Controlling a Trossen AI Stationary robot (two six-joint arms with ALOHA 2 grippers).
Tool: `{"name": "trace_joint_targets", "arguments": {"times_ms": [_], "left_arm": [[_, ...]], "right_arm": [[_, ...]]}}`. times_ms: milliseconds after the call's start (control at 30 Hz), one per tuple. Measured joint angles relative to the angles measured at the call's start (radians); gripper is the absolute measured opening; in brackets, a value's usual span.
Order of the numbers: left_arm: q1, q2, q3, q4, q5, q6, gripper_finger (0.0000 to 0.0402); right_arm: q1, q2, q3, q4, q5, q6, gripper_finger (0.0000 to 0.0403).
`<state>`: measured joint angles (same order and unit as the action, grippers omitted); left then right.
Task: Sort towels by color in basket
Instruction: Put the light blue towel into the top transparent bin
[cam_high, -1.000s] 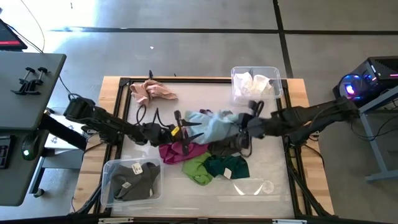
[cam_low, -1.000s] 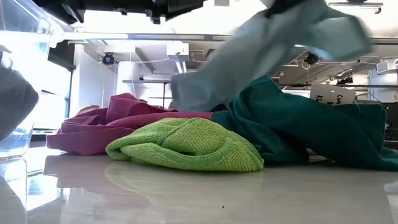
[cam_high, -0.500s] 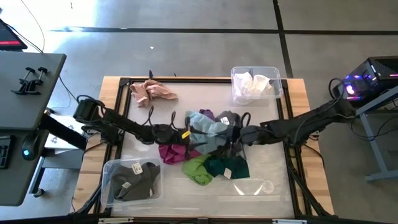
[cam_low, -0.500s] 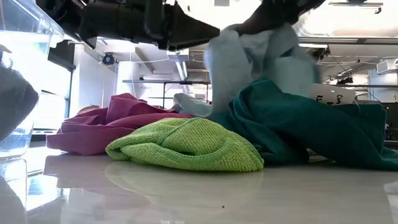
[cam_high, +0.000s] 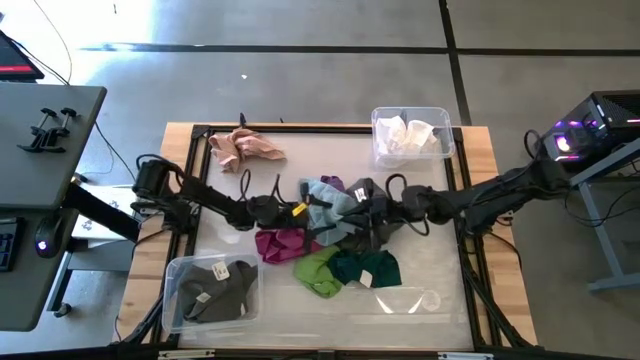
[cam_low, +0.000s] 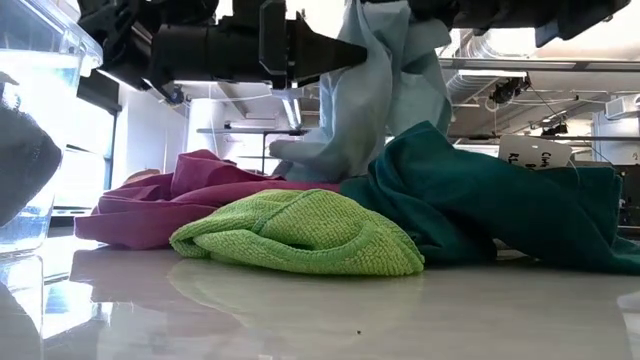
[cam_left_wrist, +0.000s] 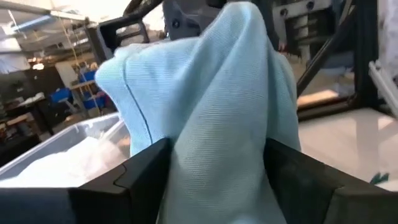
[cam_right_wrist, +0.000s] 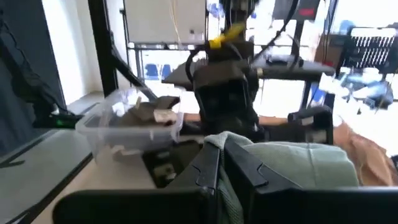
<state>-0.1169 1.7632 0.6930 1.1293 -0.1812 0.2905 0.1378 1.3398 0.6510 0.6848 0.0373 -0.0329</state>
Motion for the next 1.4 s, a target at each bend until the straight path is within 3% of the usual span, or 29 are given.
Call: {"name": "trace_joint_targets", "arguments": {"times_ms": [200, 333, 533, 700, 867, 1033, 1233, 1400], "left_arm": [[-0.001, 0.04, 0.006, 0.081, -0.005, -0.026, 0.0258], [-0.001, 0.041, 0.025, 0.077, -0.02, -0.048, 0.0227], [-0.001, 0.041, 0.054, 0.071, -0.012, 0.007, 0.0118], [-0.001, 0.041, 0.055, 0.037, -0.026, -0.026, 0.0013], [-0.01, 0.041, 0.055, 0.016, -0.153, -0.13, 0.0011], [0.0, 0.01, 0.055, 0.009, -0.205, -0.181, 0.0004], [0.029, -0.057, 0.055, -0.085, -0.181, -0.344, 0.0002], [0.062, -0.07, 0.055, -0.142, -0.123, -0.455, 0.0001]], "right_arm": [[-0.001, 0.05, 0.0, 0.082, 0.008, -0.047, 0.0007], [-0.001, 0.076, 0.003, 0.11, 0.046, -0.056, 0.0017], [0.002, 0.051, 0.008, 0.103, 0.065, -0.029, 0.0089], [0.065, -0.005, 0.009, 0.004, 0.131, -0.139, 0.0148], [0.18, -0.062, 0.009, -0.12, 0.425, -0.212, 0.0157], [0.288, -0.074, 0.009, -0.196, 0.641, -0.328, 0.0158], [0.315, -0.074, 0.009, -0.232, 0.659, -0.443, 0.0165], [0.285, -0.074, 0.009, -0.213, 0.639, -0.527, 0.0216]]}}
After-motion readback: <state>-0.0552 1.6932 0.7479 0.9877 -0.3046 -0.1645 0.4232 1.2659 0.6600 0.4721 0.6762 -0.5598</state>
